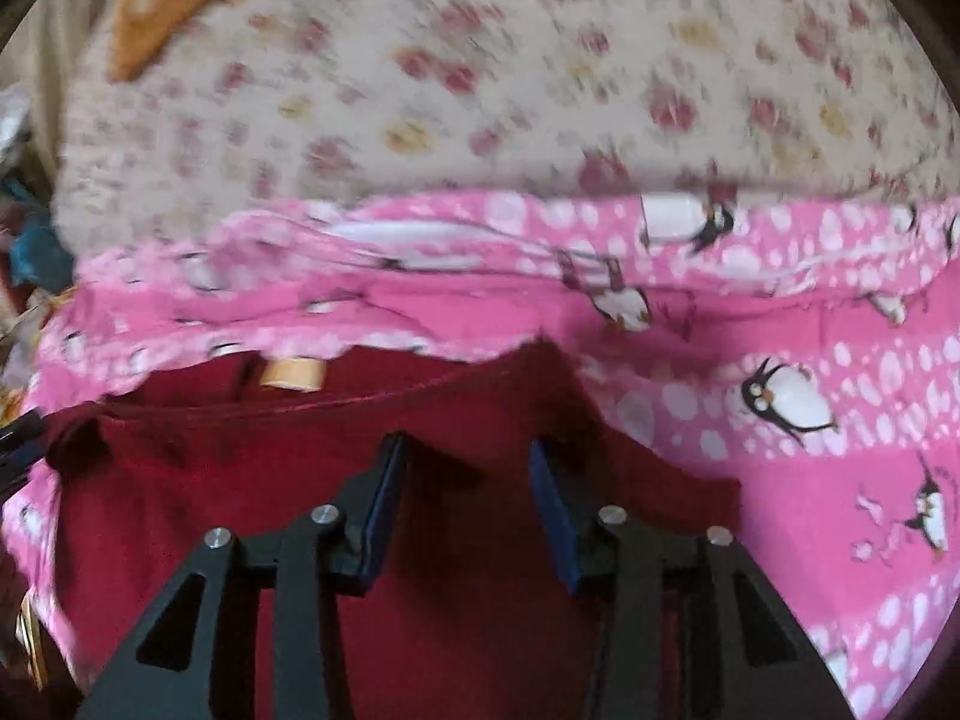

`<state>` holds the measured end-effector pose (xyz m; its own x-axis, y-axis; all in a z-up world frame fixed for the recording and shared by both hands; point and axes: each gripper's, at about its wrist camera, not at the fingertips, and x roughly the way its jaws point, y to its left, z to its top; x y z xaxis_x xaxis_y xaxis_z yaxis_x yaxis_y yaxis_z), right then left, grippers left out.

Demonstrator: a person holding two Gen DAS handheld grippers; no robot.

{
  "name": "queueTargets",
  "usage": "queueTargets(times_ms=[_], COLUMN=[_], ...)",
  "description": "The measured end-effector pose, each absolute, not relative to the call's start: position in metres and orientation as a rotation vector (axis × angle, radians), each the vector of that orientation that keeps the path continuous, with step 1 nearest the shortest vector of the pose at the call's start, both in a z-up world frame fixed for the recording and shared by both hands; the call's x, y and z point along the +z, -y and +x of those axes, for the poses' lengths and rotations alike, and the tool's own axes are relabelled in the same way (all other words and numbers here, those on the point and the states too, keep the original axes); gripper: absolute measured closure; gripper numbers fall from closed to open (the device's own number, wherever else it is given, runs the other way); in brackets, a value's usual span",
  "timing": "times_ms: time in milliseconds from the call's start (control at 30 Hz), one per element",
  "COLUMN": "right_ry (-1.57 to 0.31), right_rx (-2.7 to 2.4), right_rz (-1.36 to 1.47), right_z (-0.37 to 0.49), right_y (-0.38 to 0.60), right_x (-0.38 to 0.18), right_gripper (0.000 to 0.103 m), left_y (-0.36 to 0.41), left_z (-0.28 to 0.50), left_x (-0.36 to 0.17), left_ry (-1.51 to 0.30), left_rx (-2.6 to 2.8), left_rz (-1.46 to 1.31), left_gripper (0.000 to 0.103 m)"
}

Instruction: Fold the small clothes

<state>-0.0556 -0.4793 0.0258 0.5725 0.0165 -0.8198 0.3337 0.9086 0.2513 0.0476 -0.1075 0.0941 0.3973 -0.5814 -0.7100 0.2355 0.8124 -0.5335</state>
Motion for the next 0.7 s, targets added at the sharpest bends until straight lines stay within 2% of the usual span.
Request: queueTargets(times_ms=[67,167,233,300,433,600,700], right_ry=[-0.952,-0.931,-0.913,-0.911,-0.928,-1.023,-1.029], right_rx=[-0.206,-0.205,-0.188,-0.187,-0.184,-0.214,-0.230], right_rz=[0.401,0.378,0.366,0.338,0.320,0.314,0.271], right_z=[-0.053,-0.064,-0.080,-0.095,-0.115,-0.101,-0.096], right_y=[0.480,0.473,0.467,0.461,0.455,0.462,0.455], right_x=[0.024,0.042,0.058,0.069,0.071,0.031,0.045], right_gripper=[0.058,0.057,0.051,0.050,0.050,0.051,0.051], left_y=[0.104,0.103,0.108,0.113,0.120,0.115,0.108], left_z=[0.050,0.050,0.042,0.032,0.029,0.045,0.039], left_x=[0.100,0.106,0.108,0.105,0.079,0.034,0.032], left_ry=[-1.008,-1.007,-0.997,-0.987,-0.999,-1.088,-1.079], left_rx=[-0.503,-0.501,-0.489,-0.455,-0.351,-0.248,-0.256], left_rz=[-0.387,-0.379,-0.313,-0.241,-0.153,-0.099,-0.101], left_gripper=[0.071,0.071,0.071,0.071,0.071,0.071,0.071])
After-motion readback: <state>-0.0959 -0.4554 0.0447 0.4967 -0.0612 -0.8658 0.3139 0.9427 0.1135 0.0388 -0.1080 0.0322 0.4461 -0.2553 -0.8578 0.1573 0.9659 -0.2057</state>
